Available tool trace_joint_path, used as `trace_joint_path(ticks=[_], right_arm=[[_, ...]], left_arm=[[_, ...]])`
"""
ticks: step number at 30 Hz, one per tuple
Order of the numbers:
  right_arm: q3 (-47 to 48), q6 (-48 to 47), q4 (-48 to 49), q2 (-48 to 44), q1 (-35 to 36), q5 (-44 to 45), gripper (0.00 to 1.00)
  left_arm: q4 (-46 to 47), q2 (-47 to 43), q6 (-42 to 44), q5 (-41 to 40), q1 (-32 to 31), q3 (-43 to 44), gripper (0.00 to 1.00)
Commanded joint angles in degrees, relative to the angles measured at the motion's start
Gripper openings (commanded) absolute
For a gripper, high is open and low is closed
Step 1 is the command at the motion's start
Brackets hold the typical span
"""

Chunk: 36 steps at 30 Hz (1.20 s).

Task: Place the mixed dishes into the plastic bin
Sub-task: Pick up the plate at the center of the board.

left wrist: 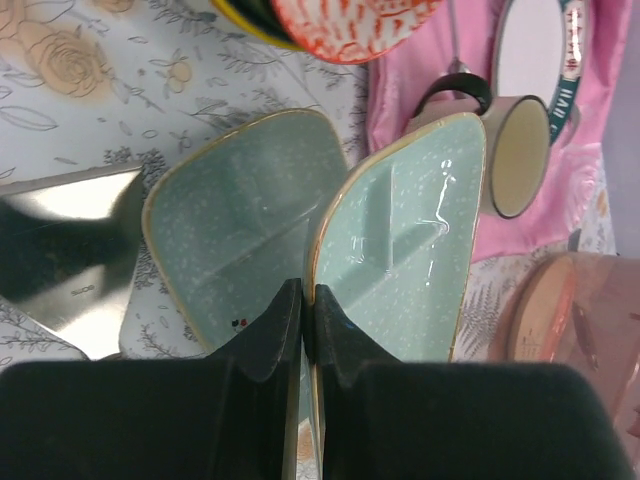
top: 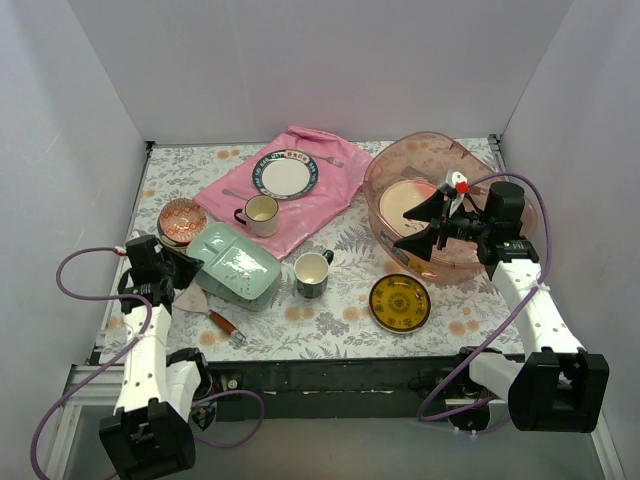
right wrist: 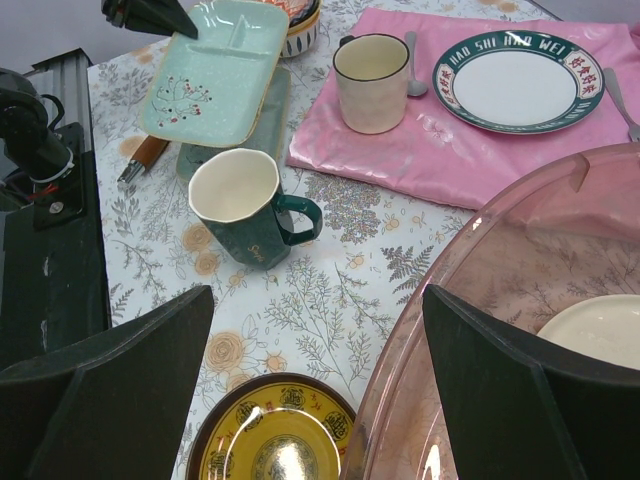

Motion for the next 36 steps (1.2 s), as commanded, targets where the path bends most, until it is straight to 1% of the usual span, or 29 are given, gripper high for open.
trace_joint_path(ticks=[1,5,17,22,25,28,29,30,31,32,33,34,35,36], right_arm=[[1.53,-0.32,0.02,0.32,-0.23,-0.82,0.93],[1.44,-0.23,-0.06,0.49,-0.14,-1.00,0.93],[1.62,-0.32,-0.15,1.46,-0.23,-3.46,0.93],[2.49,-1.90,-1.82,1.46,-0.31,-6.09,0.93],[3.90,-2.69,-3.49,2.25,-0.23,-6.80,0.93],[8.02,-4.87,-8.13,3.39,-0.23,-5.75,0.93],[9.60,-5.76,-9.63,3.66,-0.14,-5.49,0.93],[11.10,-6.90,-13.73,4.01,-0.23,-5.22,0.93],[14.50,-8.65,-15.95,4.71,-0.23,-4.61,0.93],[16.10,-11.80,-18.15,4.97,-0.23,-4.26,0.93],[17.60,-13.31,-20.78,5.50,-0.23,-3.90,0.94],[21.01,-14.45,-24.98,6.29,-0.23,-3.47,0.94],[22.43,-16.03,-27.37,6.82,-0.23,-3.46,0.94],[23.93,-16.40,-29.05,7.17,-0.23,-3.55,0.94]], left_arm=[[2.62,-2.64,-0.37,6.68,-0.04,6.55,0.00],[3.49,-2.56,-0.71,9.40,-0.04,8.40,0.00],[9.64,-2.82,-6.34,19.06,-1.62,9.72,0.00],[12.20,-3.17,-8.53,21.00,-2.76,9.81,0.00],[14.13,-3.61,-10.20,21.10,-4.52,9.90,0.00],[16.24,-3.87,-11.96,18.91,-8.03,9.99,0.00],[17.55,-3.87,-12.49,17.94,-10.82,9.90,0.00],[18.26,-3.70,-13.45,16.89,-12.50,9.81,0.00],[18.96,-3.44,-13.98,14.88,-14.09,9.81,0.00],[20.10,-3.09,-14.25,13.81,-18.02,9.90,0.00],[20.63,-2.39,-14.42,12.84,-19.62,9.90,0.00],[21.25,-2.03,-15.04,11.01,-21.03,9.90,0.00],[22.47,-1.68,-15.22,10.20,-23.57,9.81,0.00],[23.00,-1.24,-15.48,9.33,-24.81,9.81,0.00]])
